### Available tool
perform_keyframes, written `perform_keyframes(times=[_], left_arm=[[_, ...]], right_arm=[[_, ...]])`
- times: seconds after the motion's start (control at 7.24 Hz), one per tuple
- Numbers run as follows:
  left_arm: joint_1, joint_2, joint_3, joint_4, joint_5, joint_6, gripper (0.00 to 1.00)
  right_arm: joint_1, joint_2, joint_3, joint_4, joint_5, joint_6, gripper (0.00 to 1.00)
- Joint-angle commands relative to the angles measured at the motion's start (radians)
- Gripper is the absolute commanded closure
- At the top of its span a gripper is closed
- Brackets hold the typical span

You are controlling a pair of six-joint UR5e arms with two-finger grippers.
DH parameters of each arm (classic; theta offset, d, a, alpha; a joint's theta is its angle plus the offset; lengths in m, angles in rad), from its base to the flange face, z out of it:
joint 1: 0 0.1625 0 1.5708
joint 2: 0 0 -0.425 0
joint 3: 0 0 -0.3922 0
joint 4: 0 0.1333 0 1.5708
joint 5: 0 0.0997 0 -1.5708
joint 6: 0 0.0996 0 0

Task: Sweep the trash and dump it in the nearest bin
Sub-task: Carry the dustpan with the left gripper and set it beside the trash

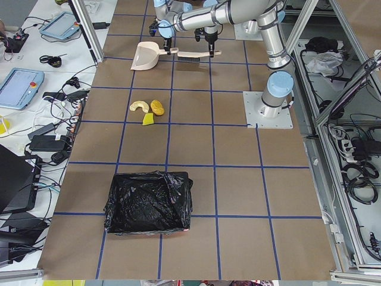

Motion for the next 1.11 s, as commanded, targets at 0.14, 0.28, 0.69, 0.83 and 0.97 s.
perform_keyframes(times=[0.14, 0.28, 0.69, 0.83, 0.97], left_arm=[[0.032, 0.045, 0.003, -0.028, 0.088, 0.093, 1.0], [0.056, 0.062, 0.003, -0.055, 0.12, 0.197, 1.0], [0.166, 0.117, -0.017, -0.08, 0.144, 0.512, 1.0], [0.189, 0.125, -0.026, -0.08, 0.171, 0.608, 1.0], [0.211, 0.128, -0.043, -0.075, 0.205, 0.734, 1.0]], right_arm=[[-0.002, -0.013, 0.0, 0.004, -0.004, 0.006, 1.0], [0.0, -0.015, 0.0, 0.004, -0.004, 0.006, 1.0], [-0.002, -0.031, -0.005, 0.021, -0.003, 0.014, 1.0], [-0.002, -0.044, -0.008, 0.037, -0.004, 0.014, 1.0], [-0.002, -0.054, -0.009, 0.058, -0.006, 0.013, 1.0]])
